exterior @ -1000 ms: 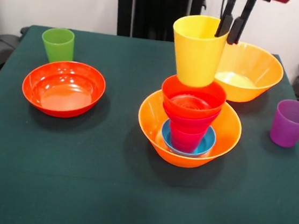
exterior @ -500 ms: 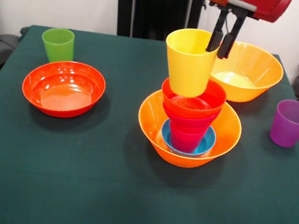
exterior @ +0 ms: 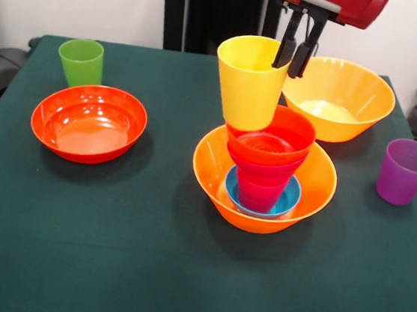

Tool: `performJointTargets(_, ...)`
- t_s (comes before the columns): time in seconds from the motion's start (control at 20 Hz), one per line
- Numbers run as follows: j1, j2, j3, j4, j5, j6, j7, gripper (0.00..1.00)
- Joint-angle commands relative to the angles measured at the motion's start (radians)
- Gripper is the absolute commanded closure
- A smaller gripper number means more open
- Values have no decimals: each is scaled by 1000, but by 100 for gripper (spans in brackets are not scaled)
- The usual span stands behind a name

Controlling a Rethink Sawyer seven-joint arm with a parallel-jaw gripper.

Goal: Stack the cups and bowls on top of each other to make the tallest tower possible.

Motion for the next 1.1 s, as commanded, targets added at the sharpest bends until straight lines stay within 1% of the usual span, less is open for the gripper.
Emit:
performJointTargets(0.05, -17, 6, 68, 38, 23, 97, 35, 100)
performJointTargets(0.2, -17, 2, 80, 38, 38, 115, 29, 100)
performJointTargets(0.45, -11, 20, 80, 7, 42, 128, 32, 100)
performJointTargets(0.8, 2, 21, 78, 26, 53, 113, 43, 100)
performJointTargets(1.1, 17, 26, 67, 33, 41, 87, 55, 100)
